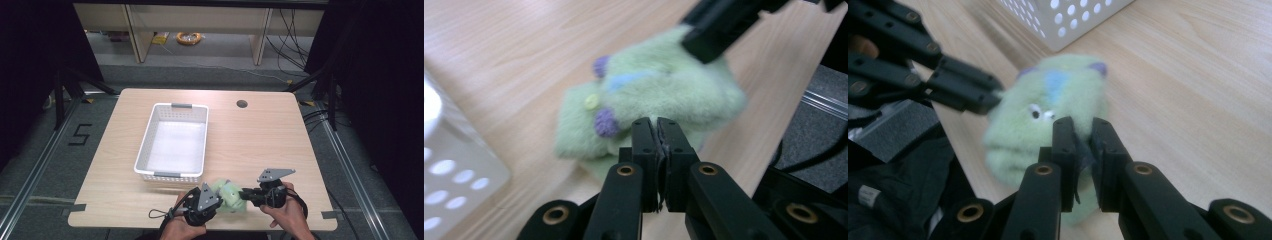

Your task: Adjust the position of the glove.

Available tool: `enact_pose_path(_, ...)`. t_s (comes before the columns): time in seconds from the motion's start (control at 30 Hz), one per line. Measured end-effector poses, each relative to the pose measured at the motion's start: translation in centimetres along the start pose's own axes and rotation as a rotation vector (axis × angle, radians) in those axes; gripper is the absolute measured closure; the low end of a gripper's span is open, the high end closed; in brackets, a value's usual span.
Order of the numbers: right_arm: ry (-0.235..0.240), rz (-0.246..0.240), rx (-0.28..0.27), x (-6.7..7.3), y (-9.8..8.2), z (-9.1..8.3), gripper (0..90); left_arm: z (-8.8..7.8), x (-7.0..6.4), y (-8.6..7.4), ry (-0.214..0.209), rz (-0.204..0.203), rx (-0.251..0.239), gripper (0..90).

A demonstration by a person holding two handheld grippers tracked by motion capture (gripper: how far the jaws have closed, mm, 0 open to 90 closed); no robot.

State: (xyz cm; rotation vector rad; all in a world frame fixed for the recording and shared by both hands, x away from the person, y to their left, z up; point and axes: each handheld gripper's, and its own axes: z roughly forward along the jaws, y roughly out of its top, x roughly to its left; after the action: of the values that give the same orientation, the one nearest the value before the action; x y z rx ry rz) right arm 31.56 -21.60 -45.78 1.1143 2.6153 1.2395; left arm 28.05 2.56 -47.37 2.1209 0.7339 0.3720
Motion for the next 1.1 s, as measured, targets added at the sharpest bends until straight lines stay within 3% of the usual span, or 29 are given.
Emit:
enact_pose_path(0.17, 0.008, 0.006, -0.036, 0.9, -1.1, -0.6, 83.0, 0.0, 1.0, 0.2, 0.019, -0.01, -0.015, 87.1)
enact_pose_path(0.23, 0.035, -0.005, -0.061, 1.5, -1.7, -0.6, 83.1, 0.2, 1.2, 0.3, 0.024, -0.012, -0.003, 87.2)
enact_pose_path(0.37, -0.002, 0.024, -0.039, 2.4, -2.1, -0.3, 83.0, 1.0, 1.6, 0.0, 0.022, -0.009, 0.004, 87.2)
enact_pose_path(0.4, -0.012, -0.013, -0.01, 2.6, -2.4, 0.5, 82.8, 1.1, 1.7, -0.1, 0.018, -0.005, 0.018, 87.2)
enact_pose_path(0.47, 0.003, -0.019, 0.005, 2.8, -2.6, 1.0, 82.7, 1.6, 1.7, -0.2, 0.022, -0.022, 0.005, 87.1)
enact_pose_path(0.5, 0.021, 0.009, 0.034, 3.3, -2.8, 1.4, 82.6, 1.6, 1.9, -0.2, 0.026, -0.007, 0.016, 87.1)
enact_pose_path(0.63, 0.034, -0.007, 0.06, 3.3, -3.0, 2.1, 82.1, 1.8, 2.4, -0.4, 0.018, -0.046, 0.017, 85.3)
enact_pose_path(0.8, 0.043, 0.0, 0.049, 2.9, -2.7, 1.3, 72.7, 1.4, 2.6, -0.6, -0.012, -0.105, 0.012, 76.7)
enact_pose_path(0.83, 0.037, 0.013, 0.023, 2.7, -2.1, 0.4, 68.3, 1.2, 2.7, -0.5, -0.013, -0.101, 0.012, 67.6)
enact_pose_path(0.87, 0.014, -0.049, -0.015, 2.1, -1.8, 0.1, 67.3, 0.7, 2.8, -0.4, -0.02, -0.092, 0.004, 65.6)
enact_pose_path(0.93, -0.005, -0.04, -0.023, 1.5, -1.1, -0.6, 64.8, 0.1, 3.0, -0.3, -0.016, -0.108, -0.003, 59.2)
enact_pose_path(1.03, -0.038, -0.057, -0.026, 0.5, -0.4, -1.0, 63.9, -0.6, 3.1, -0.5, -0.022, -0.138, -0.019, 57.7)
enact_pose_path(1.1, -0.052, -0.077, -0.005, -0.9, 0.3, -0.7, 63.1, -1.1, 3.0, -0.7, -0.059, -0.144, 0.002, 57.3)
